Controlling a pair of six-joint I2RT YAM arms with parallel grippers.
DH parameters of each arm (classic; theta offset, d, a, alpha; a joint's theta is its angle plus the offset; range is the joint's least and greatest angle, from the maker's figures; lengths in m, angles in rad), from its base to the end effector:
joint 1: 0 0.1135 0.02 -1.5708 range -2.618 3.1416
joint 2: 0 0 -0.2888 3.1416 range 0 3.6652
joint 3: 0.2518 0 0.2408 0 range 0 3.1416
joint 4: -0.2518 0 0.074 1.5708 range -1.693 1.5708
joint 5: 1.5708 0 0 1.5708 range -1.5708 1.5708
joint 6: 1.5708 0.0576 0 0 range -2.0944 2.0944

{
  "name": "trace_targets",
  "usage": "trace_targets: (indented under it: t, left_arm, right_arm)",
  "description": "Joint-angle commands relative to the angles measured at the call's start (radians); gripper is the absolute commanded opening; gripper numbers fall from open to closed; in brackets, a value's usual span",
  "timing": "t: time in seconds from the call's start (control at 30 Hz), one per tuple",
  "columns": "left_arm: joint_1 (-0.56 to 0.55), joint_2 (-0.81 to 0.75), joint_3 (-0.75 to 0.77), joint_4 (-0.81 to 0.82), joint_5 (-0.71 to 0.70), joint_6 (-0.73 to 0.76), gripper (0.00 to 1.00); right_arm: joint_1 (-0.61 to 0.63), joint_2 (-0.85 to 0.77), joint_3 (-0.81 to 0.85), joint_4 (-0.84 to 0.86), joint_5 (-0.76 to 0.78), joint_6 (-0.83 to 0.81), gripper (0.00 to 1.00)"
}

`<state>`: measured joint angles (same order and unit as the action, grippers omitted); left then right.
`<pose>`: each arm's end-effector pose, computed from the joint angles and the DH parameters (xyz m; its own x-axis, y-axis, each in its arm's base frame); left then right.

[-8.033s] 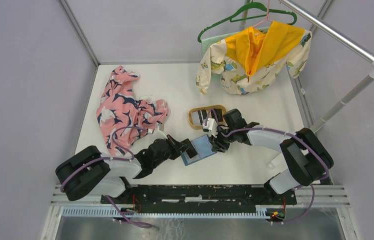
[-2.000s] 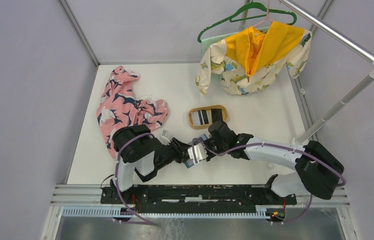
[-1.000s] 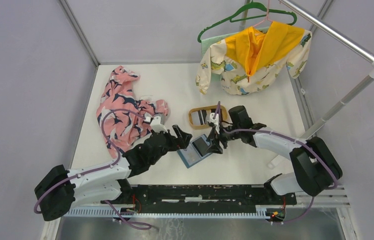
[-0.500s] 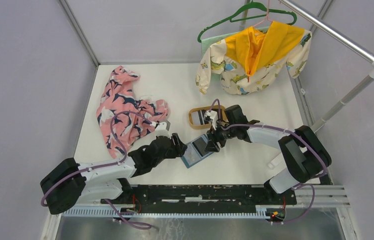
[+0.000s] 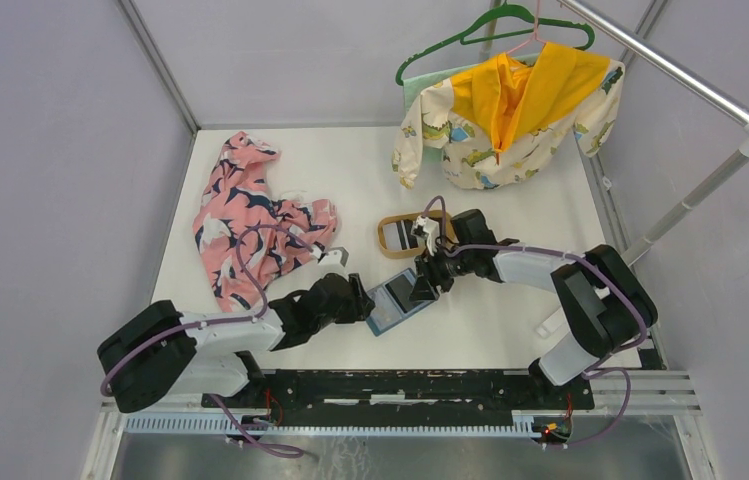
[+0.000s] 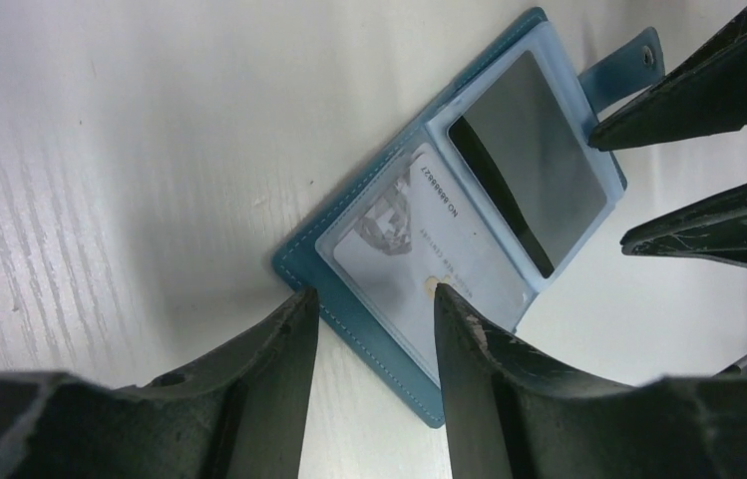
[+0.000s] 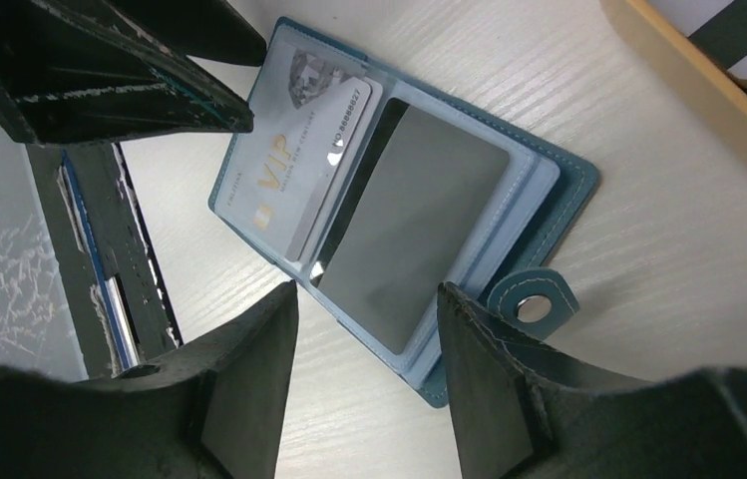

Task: Put the credit cards into the card holder
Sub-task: Insert the credit card into the card holder.

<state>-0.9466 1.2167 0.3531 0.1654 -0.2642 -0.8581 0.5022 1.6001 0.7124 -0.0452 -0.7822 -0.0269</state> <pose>0.1386 -0.1667 0.1628 -0.7498 -0.2086 -0.6279 0.1515 0.8697 -0.4698 0.2352 0.1755 0.1669 -0.6848 -0.3978 -0.6105 -0.7280 0.4092 0.5500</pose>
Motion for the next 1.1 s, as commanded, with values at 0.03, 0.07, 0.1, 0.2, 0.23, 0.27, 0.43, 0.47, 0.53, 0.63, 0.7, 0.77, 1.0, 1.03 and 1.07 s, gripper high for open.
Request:
trace_targets:
  t: [0.03,0.07,0.1,0.2,0.23,0.27,0.43,0.47,0.53,0.63,0.7,0.77,1.0,1.03,1.07]
  left_arm:
    - [-0.003,0.051,0.05,0.025,0.019,-0.028,0.52]
    - [-0.003,0.059,0.055,0.025,0.019,-0.026,0.51]
    - [-0.003,0.066,0.06,0.025,0.018,-0.023,0.5]
    - [-0.003,0.09,0.077,0.025,0.021,-0.015,0.45]
    - [-0.001,0.099,0.084,0.023,0.021,-0.012,0.44]
    - [-0.003,0.108,0.092,0.015,0.016,-0.011,0.43]
    - [-0.001,0.145,0.134,-0.029,-0.016,0.004,0.41]
    - [-0.001,0.152,0.141,-0.037,-0.023,0.008,0.41]
    - [0.0,0.165,0.159,-0.051,-0.034,0.017,0.42]
    - [0.006,0.186,0.183,-0.059,-0.035,0.035,0.42]
    - [0.012,0.199,0.199,-0.06,-0.031,0.045,0.42]
    - [0.018,0.213,0.215,-0.06,-0.022,0.053,0.42]
    - [0.033,0.184,0.237,-0.092,-0.03,0.068,0.48]
    - [0.032,0.171,0.236,-0.096,-0.03,0.069,0.5]
    - [0.032,0.155,0.235,-0.102,-0.028,0.07,0.51]
  right_arm:
    - [-0.023,0.005,0.019,0.079,-0.028,0.085,0.59]
    - [-0.027,0.007,0.015,0.086,-0.031,0.095,0.59]
    - [-0.033,0.009,0.012,0.092,-0.034,0.105,0.59]
    - [-0.045,0.016,0.006,0.103,-0.051,0.13,0.59]
    - [-0.047,0.017,0.006,0.102,-0.045,0.129,0.59]
    - [-0.049,0.017,0.006,0.099,-0.031,0.127,0.59]
    - [-0.058,0.004,0.01,0.061,0.091,0.094,0.59]
    - [-0.059,0.0,0.011,0.056,0.107,0.088,0.59]
    - [-0.061,-0.01,0.013,0.047,0.144,0.075,0.59]
    - [-0.061,-0.022,0.012,0.047,0.173,0.063,0.59]
    - [-0.061,-0.02,0.009,0.047,0.179,0.064,0.59]
    - [-0.062,-0.015,0.01,0.047,0.177,0.063,0.59]
    - [-0.061,-0.037,0.019,0.013,0.155,0.044,0.6]
    - [-0.061,-0.042,0.019,0.013,0.146,0.042,0.61]
    - [-0.061,-0.044,0.018,0.016,0.138,0.044,0.61]
